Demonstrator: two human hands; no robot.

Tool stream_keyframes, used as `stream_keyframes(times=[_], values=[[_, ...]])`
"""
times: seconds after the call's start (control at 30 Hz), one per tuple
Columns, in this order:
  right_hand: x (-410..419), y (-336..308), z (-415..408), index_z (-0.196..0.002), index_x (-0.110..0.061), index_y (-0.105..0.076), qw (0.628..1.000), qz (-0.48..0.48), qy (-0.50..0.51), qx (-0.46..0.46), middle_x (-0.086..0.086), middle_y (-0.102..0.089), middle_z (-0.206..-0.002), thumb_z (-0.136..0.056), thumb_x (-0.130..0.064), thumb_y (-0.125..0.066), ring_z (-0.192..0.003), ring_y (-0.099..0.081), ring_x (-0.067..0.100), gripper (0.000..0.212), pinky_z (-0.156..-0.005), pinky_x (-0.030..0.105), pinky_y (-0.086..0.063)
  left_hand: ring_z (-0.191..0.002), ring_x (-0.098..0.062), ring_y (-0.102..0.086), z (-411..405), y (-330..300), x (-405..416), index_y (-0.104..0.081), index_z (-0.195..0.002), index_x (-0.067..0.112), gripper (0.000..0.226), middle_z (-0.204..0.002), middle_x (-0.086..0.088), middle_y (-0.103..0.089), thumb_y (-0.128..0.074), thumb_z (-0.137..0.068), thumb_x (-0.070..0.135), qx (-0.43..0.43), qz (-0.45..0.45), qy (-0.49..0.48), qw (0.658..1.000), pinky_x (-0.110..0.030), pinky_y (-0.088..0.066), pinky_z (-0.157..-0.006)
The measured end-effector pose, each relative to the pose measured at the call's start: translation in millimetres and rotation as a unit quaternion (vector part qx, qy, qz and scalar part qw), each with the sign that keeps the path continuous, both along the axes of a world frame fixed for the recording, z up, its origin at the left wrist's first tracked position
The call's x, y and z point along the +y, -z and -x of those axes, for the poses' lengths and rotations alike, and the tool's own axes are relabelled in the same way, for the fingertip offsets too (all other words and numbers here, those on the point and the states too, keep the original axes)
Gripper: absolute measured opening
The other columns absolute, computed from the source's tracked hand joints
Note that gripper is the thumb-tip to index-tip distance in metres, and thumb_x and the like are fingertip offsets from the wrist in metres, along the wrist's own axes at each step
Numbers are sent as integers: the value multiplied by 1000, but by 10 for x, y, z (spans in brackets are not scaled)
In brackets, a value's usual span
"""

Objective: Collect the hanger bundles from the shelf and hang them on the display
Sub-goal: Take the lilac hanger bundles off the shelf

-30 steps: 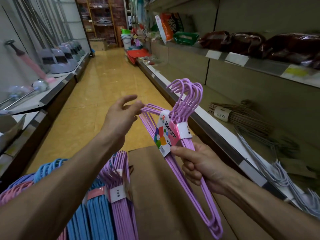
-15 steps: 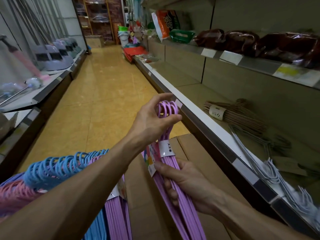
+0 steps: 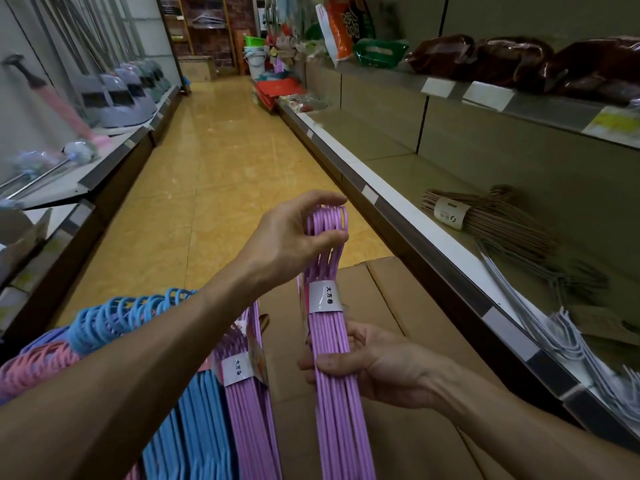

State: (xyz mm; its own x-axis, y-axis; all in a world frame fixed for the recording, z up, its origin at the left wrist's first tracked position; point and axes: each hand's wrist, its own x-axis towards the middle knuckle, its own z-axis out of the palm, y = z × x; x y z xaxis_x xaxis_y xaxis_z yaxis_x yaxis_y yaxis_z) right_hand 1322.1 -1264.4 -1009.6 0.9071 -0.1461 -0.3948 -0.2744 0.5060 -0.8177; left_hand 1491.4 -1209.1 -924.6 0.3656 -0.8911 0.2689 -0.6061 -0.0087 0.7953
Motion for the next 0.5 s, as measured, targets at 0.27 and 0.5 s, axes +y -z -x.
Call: stream_keyframes(times=[0.27, 0.5], values=[[46, 329, -215, -120, -19, -59, 992, 109, 14, 60, 2, -77, -101, -88, 6, -65, -89, -73, 14, 41, -75, 29, -57, -112, -23, -61, -386, 74, 204, -39, -147, 35, 73, -138, -8, -59, -58, -83, 65, -253, -216, -50, 942, -38, -51, -89], [219, 806, -552, -107, -21, -68, 981, 165, 9, 103, -3, -73, -94, -87, 1, -69, -93, -69, 17, 30, -83, 31, -57, -125, -23, -56, -663, 367, 376, -40, -147, 29, 74, -147, -1, -52, -51, -85, 67, -313, -279, -38, 907, -44, -49, -98]])
